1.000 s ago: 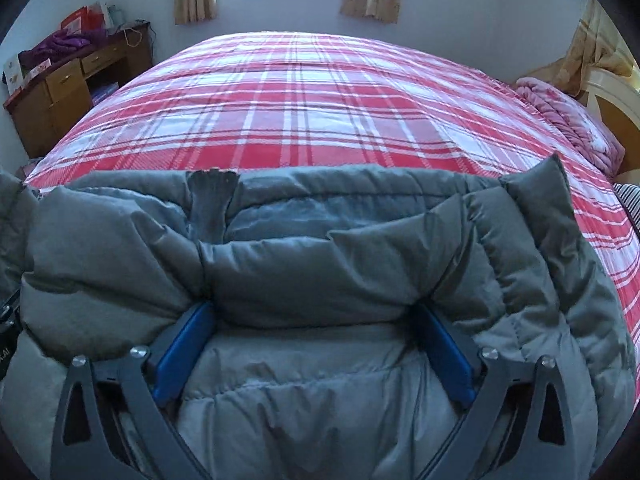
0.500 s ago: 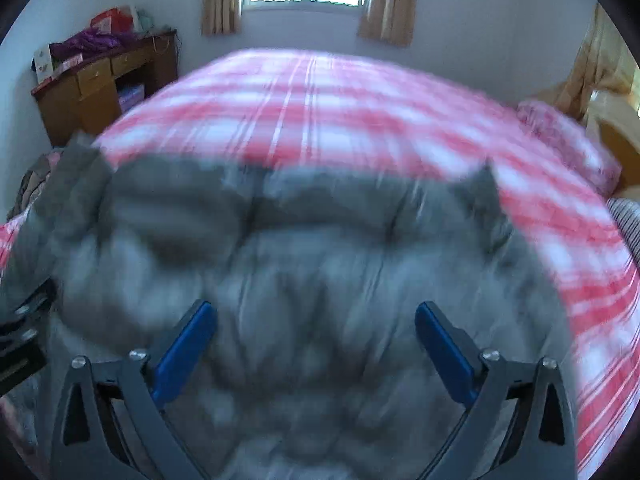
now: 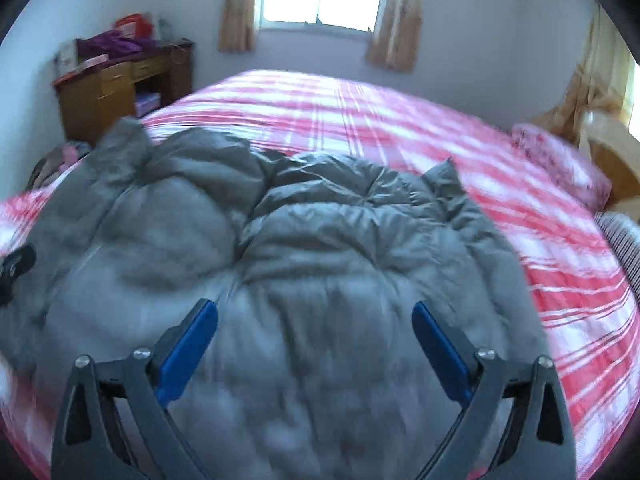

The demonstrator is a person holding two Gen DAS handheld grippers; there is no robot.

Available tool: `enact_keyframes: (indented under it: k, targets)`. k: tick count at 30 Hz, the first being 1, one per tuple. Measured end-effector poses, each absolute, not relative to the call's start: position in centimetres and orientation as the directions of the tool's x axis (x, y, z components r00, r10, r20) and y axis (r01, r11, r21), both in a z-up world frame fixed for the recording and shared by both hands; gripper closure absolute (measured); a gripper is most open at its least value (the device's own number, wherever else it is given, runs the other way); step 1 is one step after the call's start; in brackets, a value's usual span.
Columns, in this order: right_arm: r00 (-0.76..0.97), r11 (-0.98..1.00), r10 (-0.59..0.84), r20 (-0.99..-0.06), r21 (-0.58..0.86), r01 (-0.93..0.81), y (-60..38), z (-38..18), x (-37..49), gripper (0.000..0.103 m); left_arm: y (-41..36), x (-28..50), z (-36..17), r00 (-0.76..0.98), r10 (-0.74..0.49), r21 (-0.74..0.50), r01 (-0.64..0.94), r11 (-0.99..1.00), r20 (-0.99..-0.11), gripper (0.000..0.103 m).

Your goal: Fold large clothes

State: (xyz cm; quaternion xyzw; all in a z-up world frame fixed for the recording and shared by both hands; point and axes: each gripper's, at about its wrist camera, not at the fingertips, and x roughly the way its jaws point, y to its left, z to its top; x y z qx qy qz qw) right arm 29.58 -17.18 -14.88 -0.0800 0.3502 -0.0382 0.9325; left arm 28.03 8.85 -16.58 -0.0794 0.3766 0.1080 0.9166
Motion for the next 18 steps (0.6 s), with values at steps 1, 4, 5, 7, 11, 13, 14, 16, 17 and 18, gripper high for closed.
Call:
enact_keyframes:
  k: [1, 4, 5, 7, 11, 13, 14, 16, 17, 18]
  targets:
    - [0.757, 0.984, -0.12, -0.643, -0.178, 0.005, -17.0, -15.1, 28.7, 0.002, 8.9, 28.0, -17.3, 0.678, 0.136, -0.069, -0.265, 0.962, -0.722, 0.001]
    - [0.733, 0.969, -0.159, -0.661, -0.248, -0.014, -16.6, -17.9, 27.5, 0.001, 8.4, 28.0, -19.3, 0.647, 0.119, -0.09, -0.281, 0.956, -0.754, 0.001]
    - [0.724, 0.968, -0.161, -0.67, -0.249, -0.015, -16.7, -18.9, 27.7, 0.001, 8.5, 28.0, -19.6, 0.653, 0.105, -0.114, -0.284, 0.952, -0.75, 0.001]
    - [0.724, 0.972, -0.155, -0.673, -0.233, -0.009, -17.2, -19.8, 28.0, 0.0, 8.7, 28.0, -19.9, 0.654, 0.089, -0.143, -0.293, 0.945, -0.751, 0.001]
    - [0.714, 0.97, -0.16, -0.681, -0.243, -0.015, -17.1, -20.1, 28.8, 0.0, 8.3, 28.5, -19.9, 0.67, 0.052, -0.179, -0.27, 0.946, -0.74, 0.001]
    - [0.718, 0.971, -0.156, -0.679, -0.238, -0.014, -17.6, -20.2, 28.7, 0.0, 8.1, 28.5, -19.7, 0.681, 0.006, -0.219, -0.244, 0.945, -0.733, 0.01]
    - [0.722, 0.971, -0.157, -0.674, -0.239, -0.011, -17.4, -20.3, 28.6, 0.0, 8.0, 28.4, -19.6, 0.685, -0.014, -0.234, -0.23, 0.945, -0.728, 0.021]
    - [0.731, 0.969, -0.163, -0.663, -0.245, -0.006, -17.3, -20.3, 28.4, 0.0, 7.4, 28.5, -19.2, 0.685, -0.055, -0.255, -0.194, 0.947, -0.727, 0.038]
    - [0.733, 0.969, -0.165, -0.66, -0.248, -0.005, -17.4, -20.1, 28.1, 0.0, 7.0, 28.5, -19.1, 0.68, -0.08, -0.27, -0.178, 0.946, -0.728, 0.042]
    - [0.735, 0.968, -0.167, -0.657, -0.25, -0.003, -17.1, -20.1, 27.8, 0.0, 6.9, 28.7, -19.2, 0.676, -0.087, -0.276, -0.177, 0.945, -0.732, 0.042]
